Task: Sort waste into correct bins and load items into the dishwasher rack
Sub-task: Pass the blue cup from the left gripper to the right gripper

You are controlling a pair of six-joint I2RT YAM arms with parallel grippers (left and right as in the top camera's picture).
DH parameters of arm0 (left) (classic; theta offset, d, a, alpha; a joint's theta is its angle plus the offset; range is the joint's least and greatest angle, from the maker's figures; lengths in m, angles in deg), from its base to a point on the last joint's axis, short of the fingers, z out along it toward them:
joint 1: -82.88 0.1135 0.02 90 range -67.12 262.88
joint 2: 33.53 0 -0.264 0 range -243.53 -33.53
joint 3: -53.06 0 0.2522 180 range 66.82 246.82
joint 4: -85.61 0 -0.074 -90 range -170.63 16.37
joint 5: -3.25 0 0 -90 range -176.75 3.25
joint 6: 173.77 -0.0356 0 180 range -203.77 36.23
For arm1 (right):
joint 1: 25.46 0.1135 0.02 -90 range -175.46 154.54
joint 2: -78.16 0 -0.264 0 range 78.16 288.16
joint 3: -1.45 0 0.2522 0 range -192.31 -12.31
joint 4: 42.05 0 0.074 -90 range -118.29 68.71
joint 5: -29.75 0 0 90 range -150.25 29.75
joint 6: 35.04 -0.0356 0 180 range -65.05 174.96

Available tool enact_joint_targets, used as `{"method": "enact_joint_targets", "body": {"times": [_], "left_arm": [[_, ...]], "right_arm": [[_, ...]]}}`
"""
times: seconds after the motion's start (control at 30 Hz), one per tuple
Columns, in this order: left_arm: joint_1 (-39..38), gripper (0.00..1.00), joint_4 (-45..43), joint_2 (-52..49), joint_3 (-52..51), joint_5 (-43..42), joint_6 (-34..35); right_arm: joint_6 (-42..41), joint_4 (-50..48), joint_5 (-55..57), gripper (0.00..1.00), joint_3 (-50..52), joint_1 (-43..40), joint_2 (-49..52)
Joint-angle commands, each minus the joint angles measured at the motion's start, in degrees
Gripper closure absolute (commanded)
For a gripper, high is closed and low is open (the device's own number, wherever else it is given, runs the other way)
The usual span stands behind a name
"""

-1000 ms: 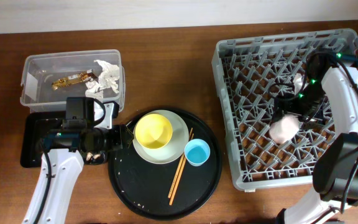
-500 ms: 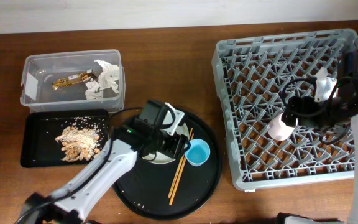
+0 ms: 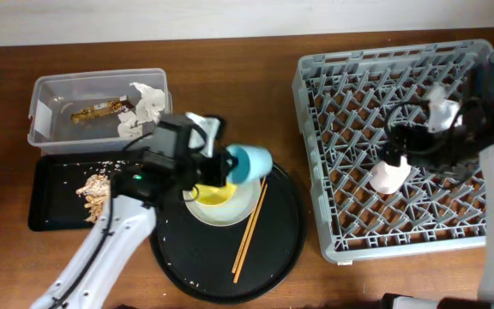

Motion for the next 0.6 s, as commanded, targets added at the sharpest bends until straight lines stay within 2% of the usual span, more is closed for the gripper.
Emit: {"method": "enact_joint_targets", "body": {"times": [0.0, 0.07, 0.1, 0.2, 0.37, 0.47, 0.57], "left_arm": [[5.0, 1.00, -8.1, -1.4, 0.8, -22.8, 9.4], [4.9, 1.00, -16.0, -3.8, 0.8, -36.0, 10.3], [4.8, 1.00, -17.0, -5.0, 0.8, -38.1, 12.8], [4.7, 1.00, -17.3, -6.1, 0.8, -42.1, 12.8], [3.8, 1.00, -19.9, -6.1, 0.8, -47.7, 13.9], [3.3, 1.00, -20.1, -6.1, 0.8, -47.6, 14.1], [3.3, 1.00, -20.5, -6.1, 0.8, -47.6, 14.2]], "right_arm": [[13.0, 1.1, -21.5, 0.01, 2.4, 4.0, 3.9], [20.3, 0.7, -31.3, 0.01, 5.4, 9.5, 5.7], [22.4, -0.4, -34.7, 0.01, 6.6, 12.5, 6.5], [27.6, -3.3, -44.2, 0.01, 6.9, 17.9, 7.3], [27.7, -10.3, -54.6, 0.01, 6.9, 23.4, 7.3], [27.7, -11.7, -57.6, 0.00, 6.9, 25.5, 7.3], [27.7, -11.8, -57.6, 0.18, 6.9, 26.0, 7.3]]}}
